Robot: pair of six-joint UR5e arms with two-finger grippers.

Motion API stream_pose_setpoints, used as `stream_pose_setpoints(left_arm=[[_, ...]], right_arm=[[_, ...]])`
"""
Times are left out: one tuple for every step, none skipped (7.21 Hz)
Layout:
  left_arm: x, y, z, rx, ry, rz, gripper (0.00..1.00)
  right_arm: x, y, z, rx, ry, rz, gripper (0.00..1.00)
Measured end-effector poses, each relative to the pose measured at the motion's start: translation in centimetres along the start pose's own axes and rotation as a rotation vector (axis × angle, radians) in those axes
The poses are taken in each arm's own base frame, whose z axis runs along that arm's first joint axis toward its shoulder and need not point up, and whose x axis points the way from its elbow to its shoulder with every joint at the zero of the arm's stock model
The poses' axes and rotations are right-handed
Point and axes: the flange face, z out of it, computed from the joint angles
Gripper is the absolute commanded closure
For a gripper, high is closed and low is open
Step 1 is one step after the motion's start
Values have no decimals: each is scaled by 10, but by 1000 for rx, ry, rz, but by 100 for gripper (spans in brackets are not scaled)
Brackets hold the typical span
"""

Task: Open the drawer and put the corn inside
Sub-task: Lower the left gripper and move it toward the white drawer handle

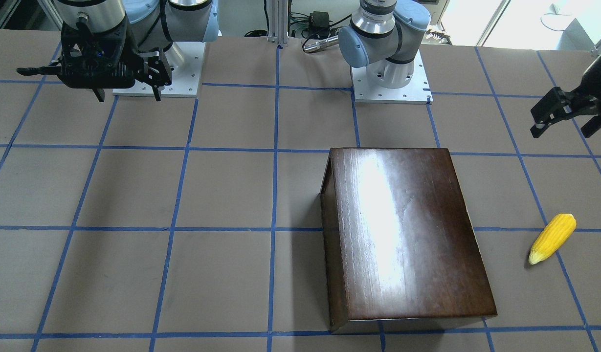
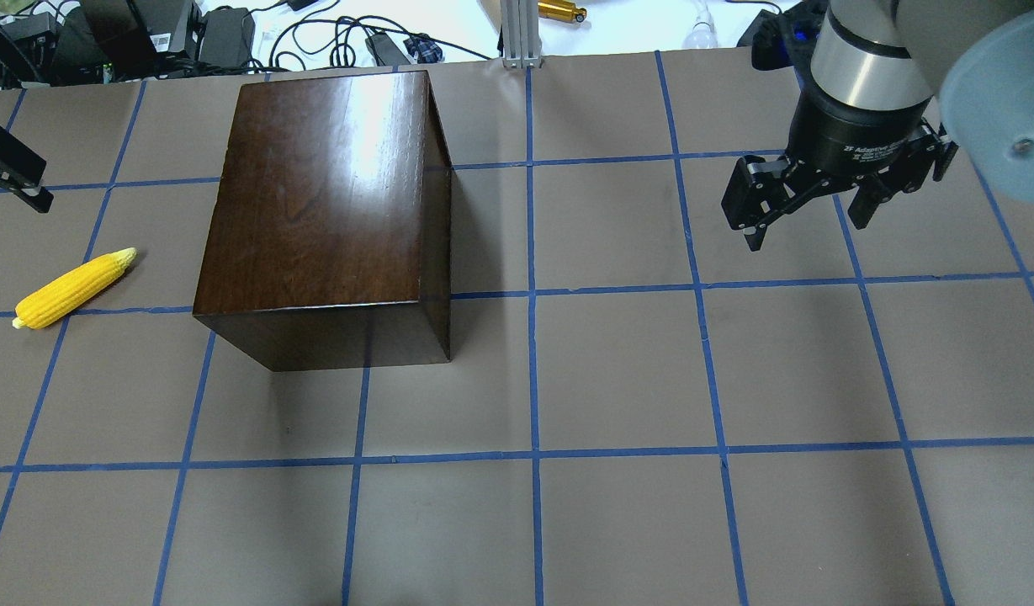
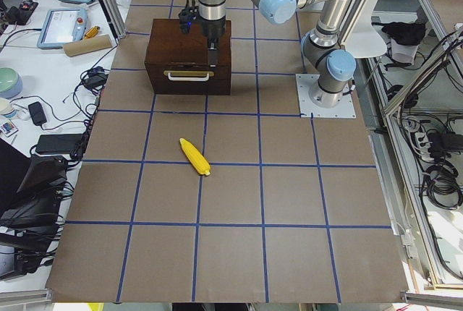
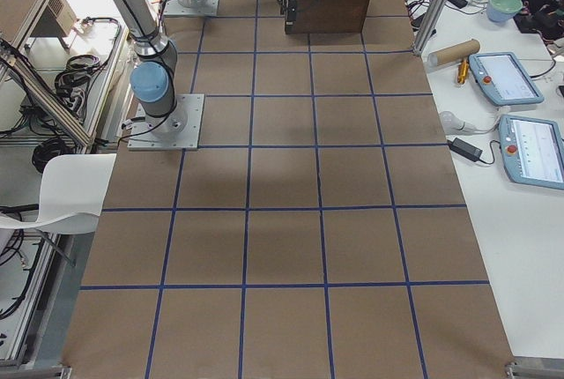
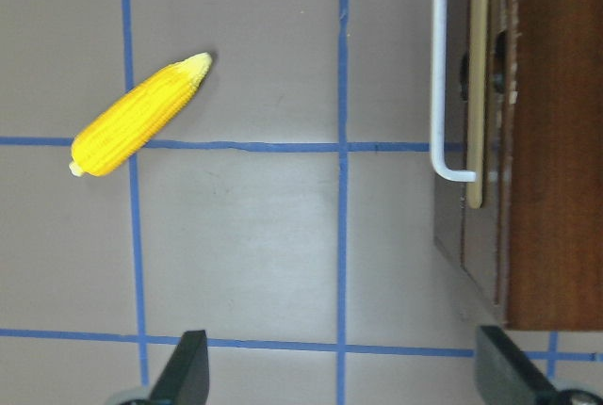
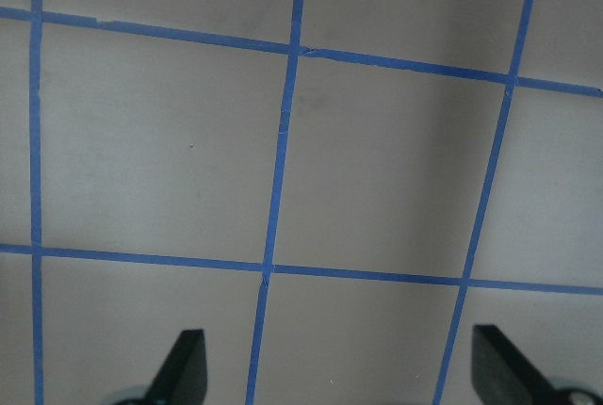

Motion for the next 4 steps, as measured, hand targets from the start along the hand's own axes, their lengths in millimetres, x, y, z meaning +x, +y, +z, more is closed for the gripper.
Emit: stream_pose_setpoints(left_arm=[[-14, -12, 16, 4, -4, 38, 0], [-24, -27, 37, -1, -1, 54, 0], [-32, -42, 62, -8, 5, 60, 0], [-40, -57, 89, -11, 12, 60, 0]], right_arm=[[0, 0, 0, 0, 0, 0, 0], [0, 0, 0, 0, 0, 0, 0], [0, 0, 0, 0, 0, 0, 0], [0, 0, 0, 0, -1, 0, 0]])
